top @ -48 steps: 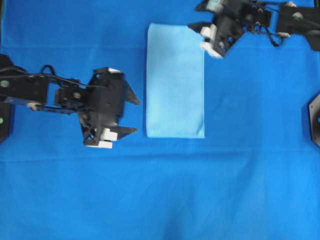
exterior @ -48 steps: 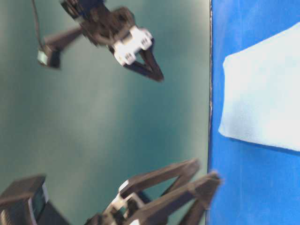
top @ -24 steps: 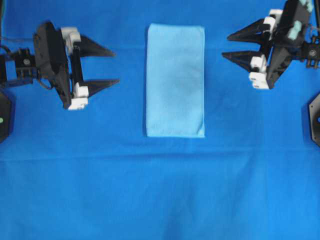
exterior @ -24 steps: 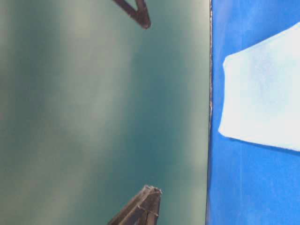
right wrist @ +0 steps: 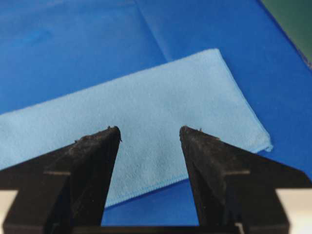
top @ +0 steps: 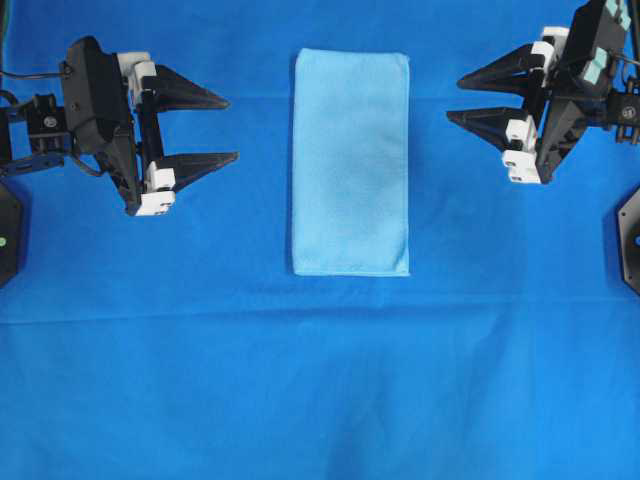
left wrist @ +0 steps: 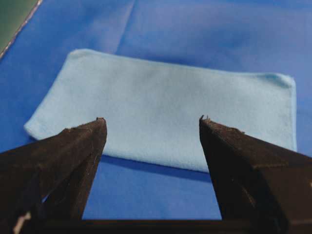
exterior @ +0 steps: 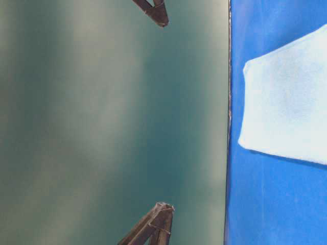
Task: Fold the light blue towel.
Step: 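Grasp the far corners of the towel strip with both grippers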
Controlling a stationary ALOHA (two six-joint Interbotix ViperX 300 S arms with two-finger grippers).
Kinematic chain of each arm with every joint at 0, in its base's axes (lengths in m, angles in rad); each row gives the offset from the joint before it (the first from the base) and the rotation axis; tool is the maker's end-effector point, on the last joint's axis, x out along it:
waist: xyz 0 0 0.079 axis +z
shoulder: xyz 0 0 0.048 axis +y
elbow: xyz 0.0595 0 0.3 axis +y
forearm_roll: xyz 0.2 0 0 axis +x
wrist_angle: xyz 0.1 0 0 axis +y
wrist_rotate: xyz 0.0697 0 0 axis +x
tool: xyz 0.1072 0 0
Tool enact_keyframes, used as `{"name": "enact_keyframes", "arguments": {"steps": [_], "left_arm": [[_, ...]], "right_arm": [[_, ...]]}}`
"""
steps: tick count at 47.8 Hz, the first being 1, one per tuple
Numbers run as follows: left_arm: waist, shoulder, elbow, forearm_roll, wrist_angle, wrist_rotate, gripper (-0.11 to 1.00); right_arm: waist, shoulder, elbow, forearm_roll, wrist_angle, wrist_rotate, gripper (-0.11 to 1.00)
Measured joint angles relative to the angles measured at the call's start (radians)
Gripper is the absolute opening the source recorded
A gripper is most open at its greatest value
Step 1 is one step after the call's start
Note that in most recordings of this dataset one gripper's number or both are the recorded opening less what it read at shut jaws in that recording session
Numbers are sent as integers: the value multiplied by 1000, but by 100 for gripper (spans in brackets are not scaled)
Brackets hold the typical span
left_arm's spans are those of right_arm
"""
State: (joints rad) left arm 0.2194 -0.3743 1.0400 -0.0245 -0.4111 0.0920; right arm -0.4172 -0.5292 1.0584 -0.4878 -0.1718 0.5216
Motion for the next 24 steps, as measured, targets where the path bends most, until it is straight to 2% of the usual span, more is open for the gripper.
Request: {"name": "enact_keyframes", "arguments": {"steps": [10,24], "left_arm": [[38,72,-60,2,-2,15,73],[178,354,-239,2,46,31,73]], "right_arm": [[-46,84,-63,-2,20,-8,58],[-124,365,-244,-57,173,-21,58]]}}
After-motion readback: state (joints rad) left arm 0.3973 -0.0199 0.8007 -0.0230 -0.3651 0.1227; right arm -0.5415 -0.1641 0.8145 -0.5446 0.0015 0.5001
